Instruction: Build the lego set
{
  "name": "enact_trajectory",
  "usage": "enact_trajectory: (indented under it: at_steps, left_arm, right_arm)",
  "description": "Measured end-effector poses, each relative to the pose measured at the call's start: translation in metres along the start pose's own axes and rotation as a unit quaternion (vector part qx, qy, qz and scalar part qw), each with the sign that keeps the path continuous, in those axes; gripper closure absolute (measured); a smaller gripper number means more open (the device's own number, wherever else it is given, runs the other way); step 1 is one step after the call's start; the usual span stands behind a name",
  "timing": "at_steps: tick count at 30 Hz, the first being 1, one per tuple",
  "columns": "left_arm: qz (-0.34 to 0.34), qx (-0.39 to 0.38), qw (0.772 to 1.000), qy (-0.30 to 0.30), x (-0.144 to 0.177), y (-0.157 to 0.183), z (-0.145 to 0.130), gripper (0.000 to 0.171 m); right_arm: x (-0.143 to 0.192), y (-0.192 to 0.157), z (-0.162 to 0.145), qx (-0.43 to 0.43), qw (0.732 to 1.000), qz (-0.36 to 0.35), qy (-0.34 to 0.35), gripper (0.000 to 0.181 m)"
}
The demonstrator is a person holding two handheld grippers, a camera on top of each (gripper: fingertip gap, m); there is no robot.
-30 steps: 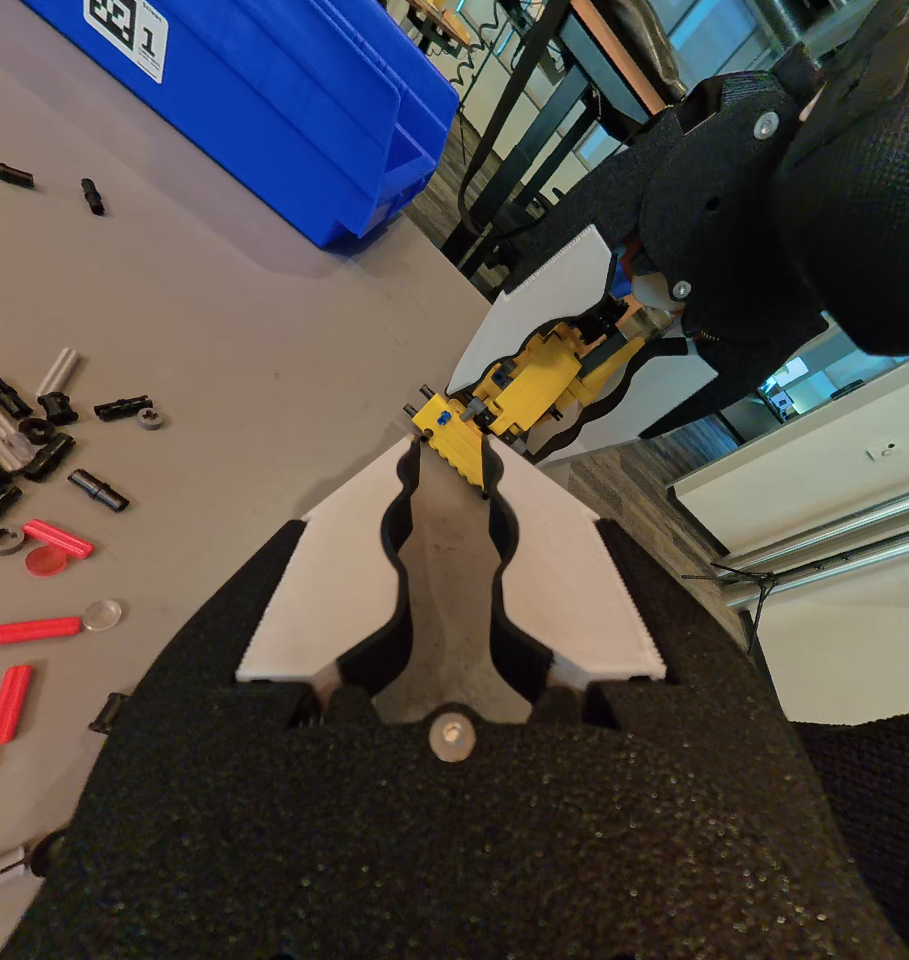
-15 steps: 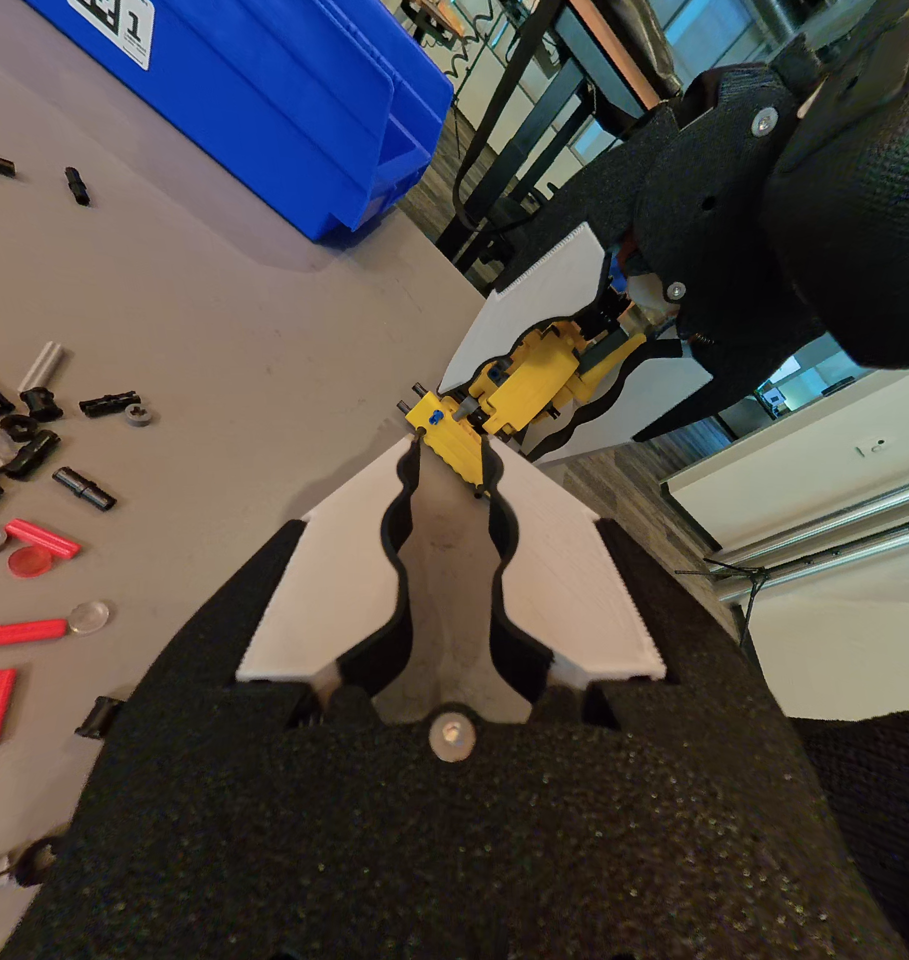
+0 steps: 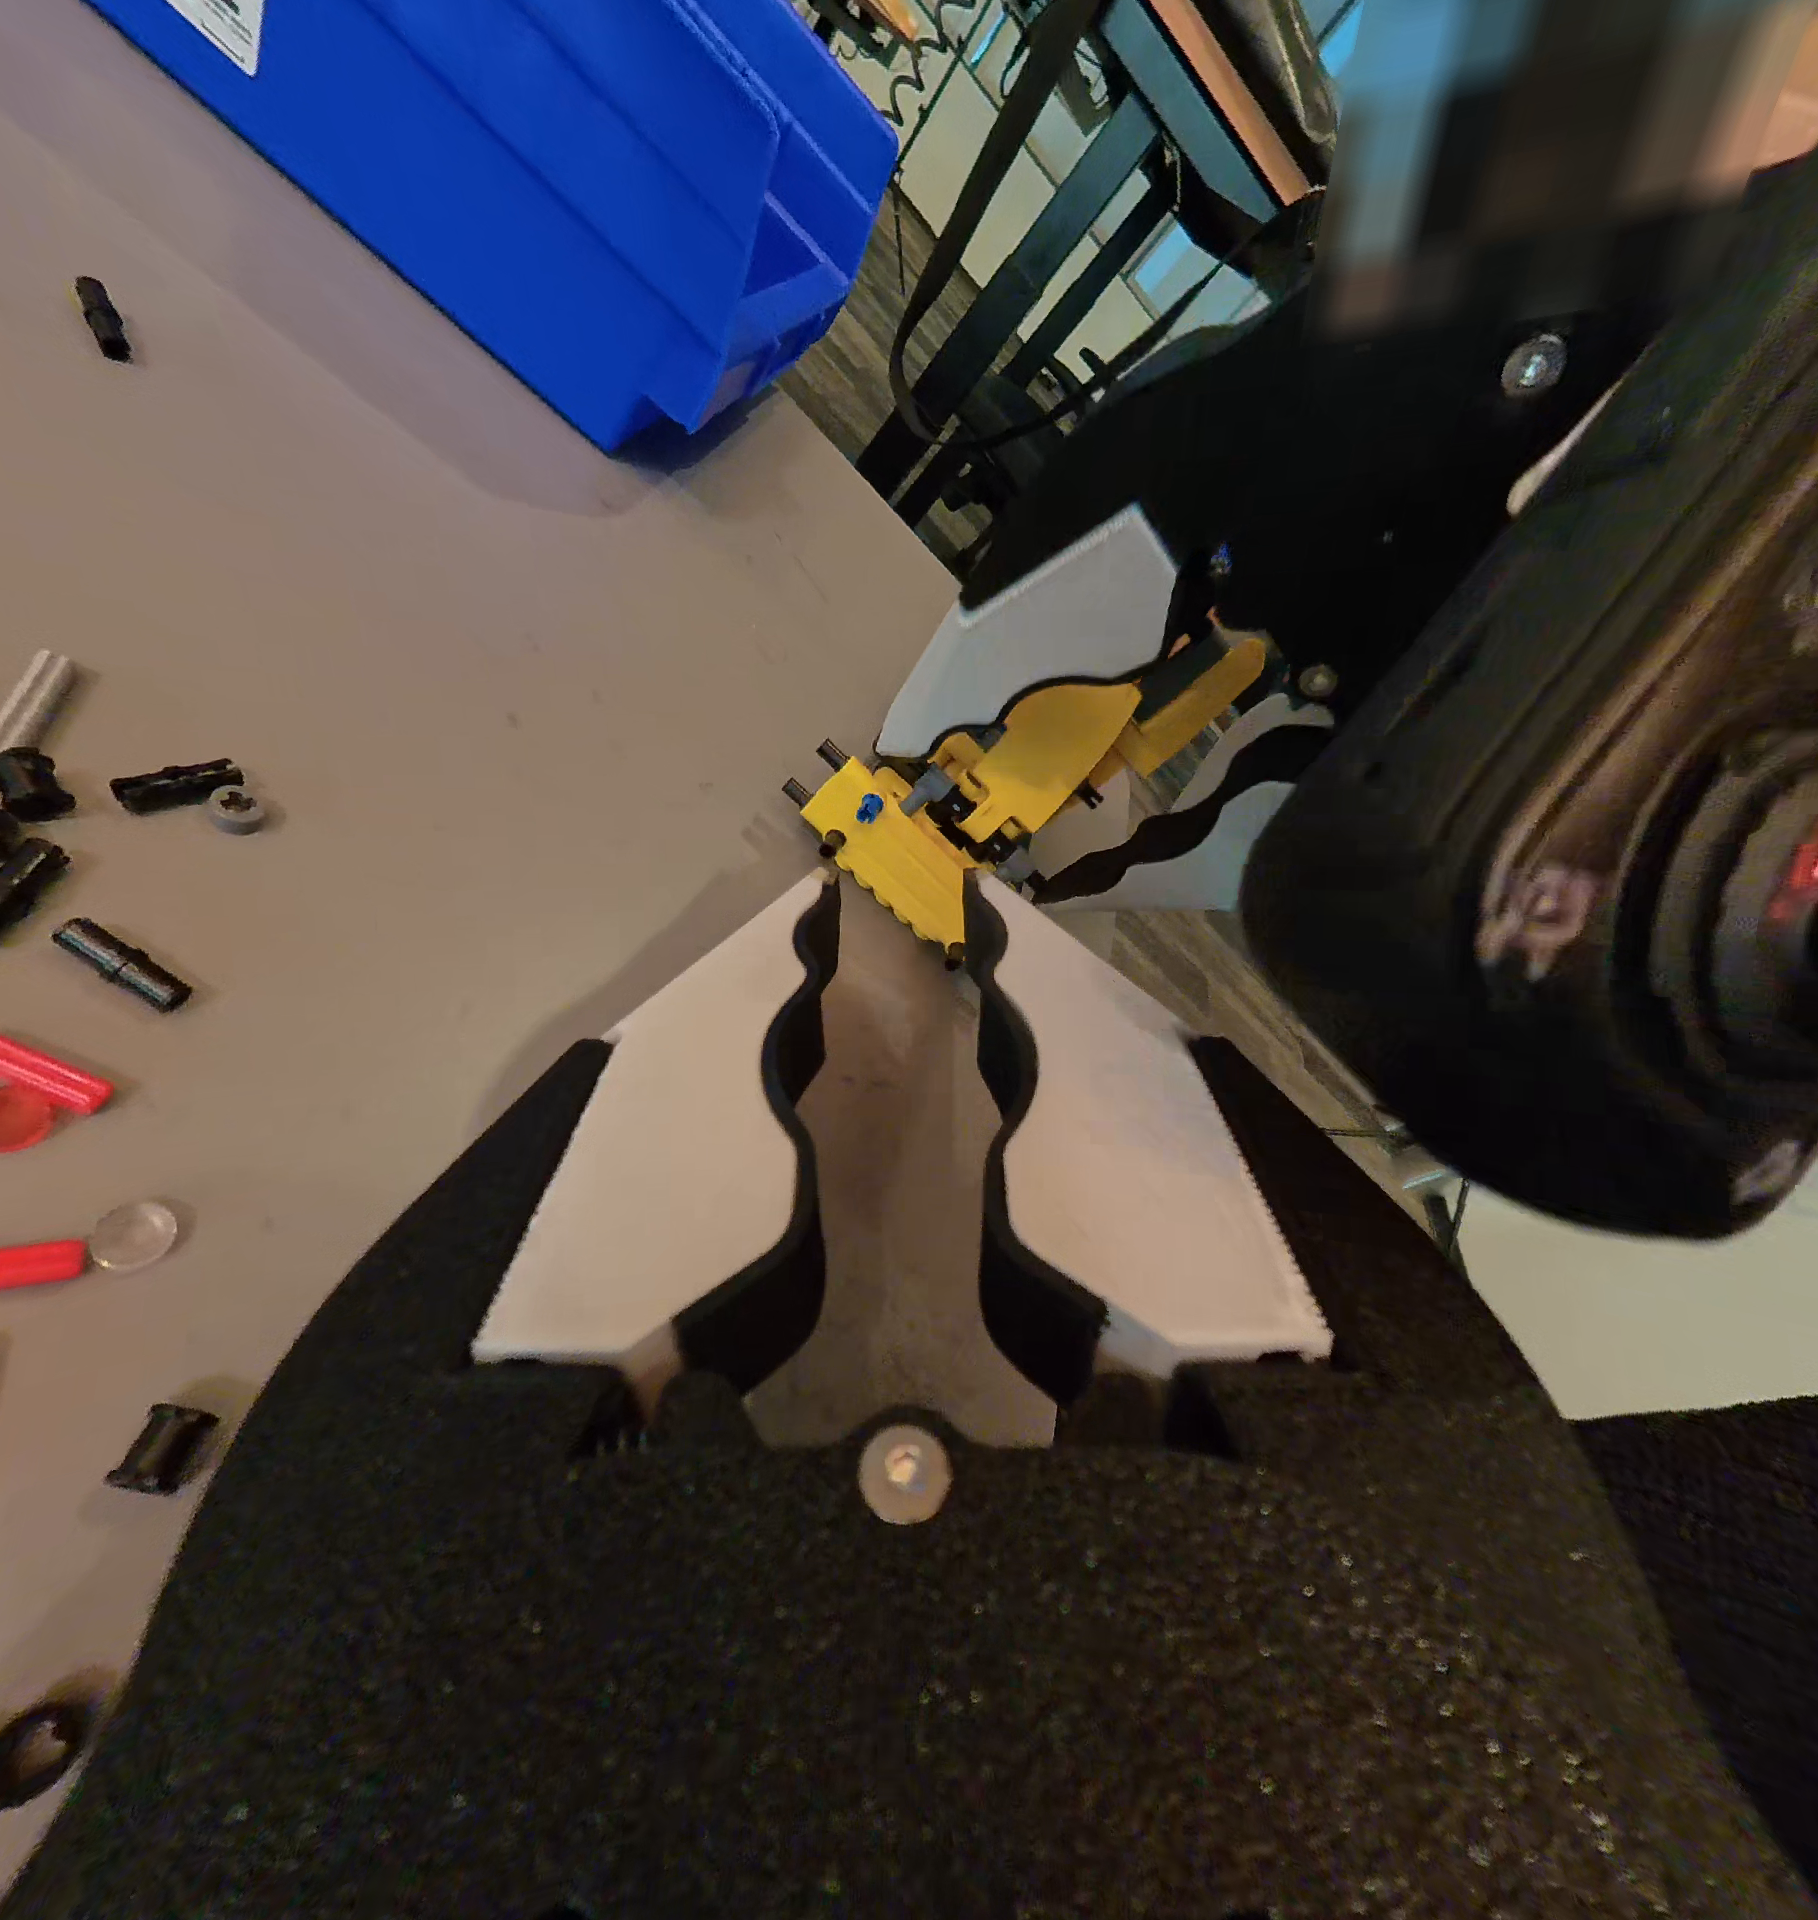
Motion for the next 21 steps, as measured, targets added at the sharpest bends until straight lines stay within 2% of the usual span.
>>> enact_trajectory:
  at_steps: [5, 21]
  left_arm:
    - [0.0, 0.007, 1.0, 0.004, 0.001, -0.001, 0.0, 0.149]
    - [-0.007, 0.006, 1.0, -0.009, -0.003, 0.0, -0.002, 0.149]
  right_arm:
    - [0.001, 0.0, 0.002, 0.01, 1.0, -0.007, -0.008, 0.124]
    - [-0.002, 0.002, -0.016, -0.021, 0.993, 0.005, 0.115, 0.124]
Point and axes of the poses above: each gripper's, where its closed fingertips meet, x back along the fingers, z out of its top, y = z × x across the jaws, the point moved 10 cm from there along x, back along the fingers, and after that the axes turned 1 degree about -y, right-handed, at the moved point
